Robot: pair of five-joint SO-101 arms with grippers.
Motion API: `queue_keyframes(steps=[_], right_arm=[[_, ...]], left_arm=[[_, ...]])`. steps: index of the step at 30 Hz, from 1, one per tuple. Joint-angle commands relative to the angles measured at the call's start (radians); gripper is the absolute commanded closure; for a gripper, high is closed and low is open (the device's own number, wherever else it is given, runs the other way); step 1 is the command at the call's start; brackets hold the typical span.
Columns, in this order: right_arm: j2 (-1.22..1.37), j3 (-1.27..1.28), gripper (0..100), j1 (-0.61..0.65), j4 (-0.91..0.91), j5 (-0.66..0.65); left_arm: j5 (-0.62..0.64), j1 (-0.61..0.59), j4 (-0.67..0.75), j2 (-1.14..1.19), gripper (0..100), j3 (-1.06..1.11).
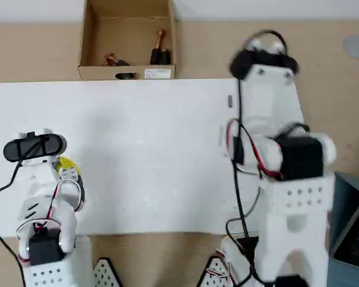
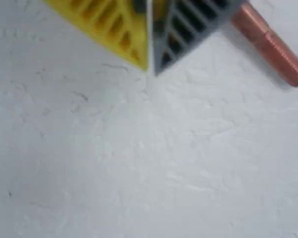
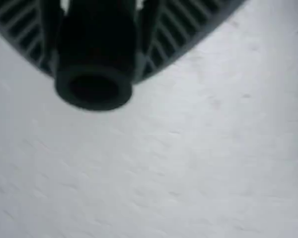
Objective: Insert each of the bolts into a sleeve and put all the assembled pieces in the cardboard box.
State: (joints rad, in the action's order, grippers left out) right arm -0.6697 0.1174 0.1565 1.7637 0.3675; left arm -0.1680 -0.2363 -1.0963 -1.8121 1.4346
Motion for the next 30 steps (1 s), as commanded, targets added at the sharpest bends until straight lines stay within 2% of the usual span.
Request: queue_keyframes(steps=[1, 11, 17, 24, 30], right_arm=[[-0.097, 0.056, 98.9, -0.084, 0.017, -0.011], [-0.153, 0.065, 98.9, -0.249, -0.018, -0.009], [-0.154, 0.065, 98.9, -0.337, -0.014, -0.009], [-0.154, 0.068, 98.9, -0.369, -0.012, -0.009], [-0.154, 0.068, 98.9, -0.369, -0.017, -0.009]], left_arm=[[-0.012, -0.008, -0.063, 0.071, 99, -0.146], [-0.006, -0.011, -0.097, 0.595, 100, -0.537], [-0.032, -0.103, -0.18, 0.88, 99, -0.776], [-0.342, -0.157, -0.313, 1.136, 99, -0.951], [-0.723, -0.152, -0.384, 1.214, 99, -0.993]])
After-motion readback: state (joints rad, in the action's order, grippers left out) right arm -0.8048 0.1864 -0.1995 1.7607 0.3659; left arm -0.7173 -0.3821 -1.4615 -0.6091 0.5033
